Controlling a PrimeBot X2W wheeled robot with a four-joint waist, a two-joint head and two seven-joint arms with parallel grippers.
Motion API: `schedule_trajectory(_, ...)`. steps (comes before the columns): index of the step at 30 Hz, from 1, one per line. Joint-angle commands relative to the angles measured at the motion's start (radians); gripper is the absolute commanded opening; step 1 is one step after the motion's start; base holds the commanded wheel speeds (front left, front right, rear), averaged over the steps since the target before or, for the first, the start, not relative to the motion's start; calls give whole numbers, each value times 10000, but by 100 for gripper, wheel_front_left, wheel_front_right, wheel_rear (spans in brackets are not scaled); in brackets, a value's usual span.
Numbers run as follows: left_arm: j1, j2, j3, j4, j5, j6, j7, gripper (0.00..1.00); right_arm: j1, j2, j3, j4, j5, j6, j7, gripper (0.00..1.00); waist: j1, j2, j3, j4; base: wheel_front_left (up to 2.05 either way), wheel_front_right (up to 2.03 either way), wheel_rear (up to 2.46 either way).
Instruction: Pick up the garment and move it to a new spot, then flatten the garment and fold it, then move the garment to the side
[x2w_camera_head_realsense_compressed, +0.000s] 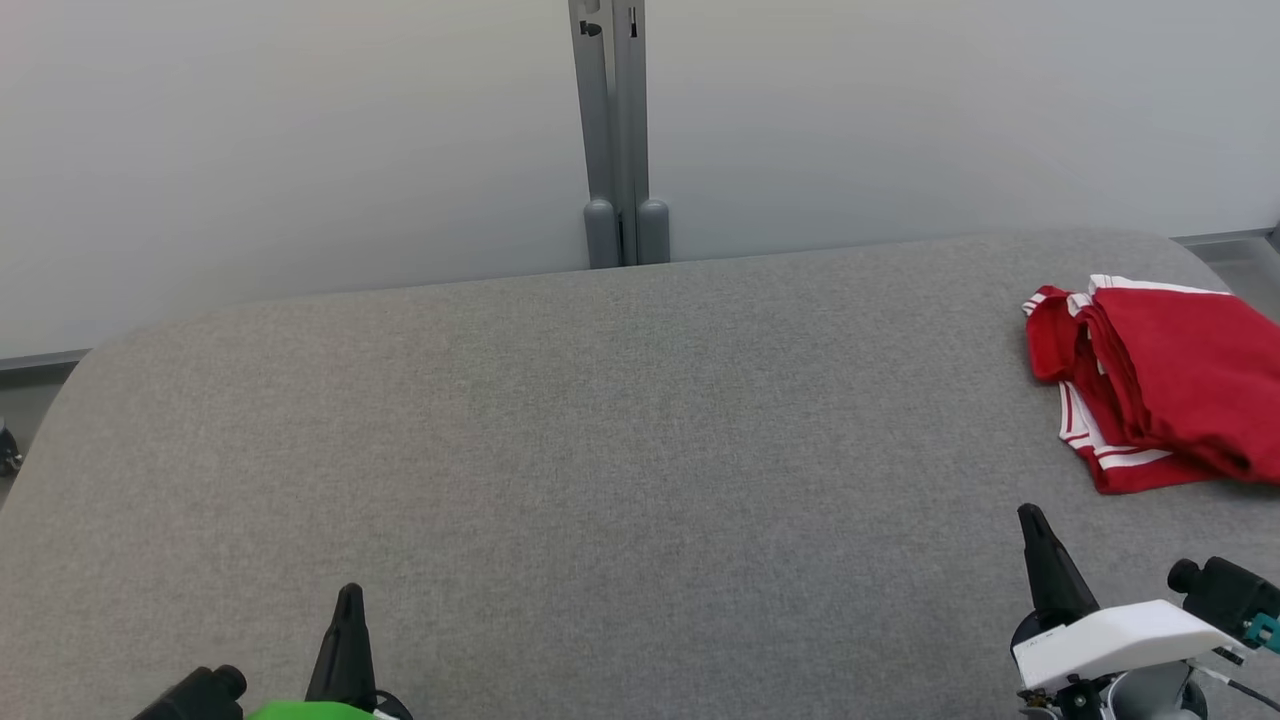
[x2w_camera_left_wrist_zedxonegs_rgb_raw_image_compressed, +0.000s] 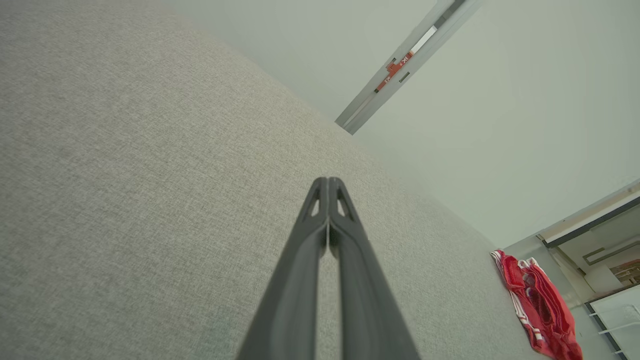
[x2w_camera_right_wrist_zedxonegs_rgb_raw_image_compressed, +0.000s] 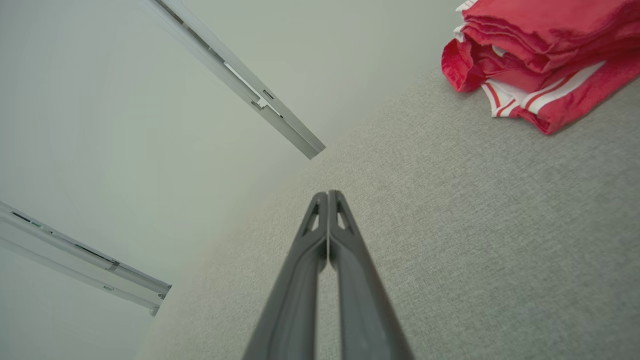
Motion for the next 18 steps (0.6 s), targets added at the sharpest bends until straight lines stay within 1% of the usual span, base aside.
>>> schedule_trajectory(1, -339, 75, 90, -59, -362, -86, 52, 0, -300, -20, -84, -91, 345, -3, 92, 0, 0, 0, 17, 7, 0, 0, 0)
schedule_trajectory(18, -876, 130, 542, 201, -2451, -482, 558, 0, -631, 145, -420, -33, 2290, -5, 646, 0, 0, 0, 196, 70, 0, 0, 0)
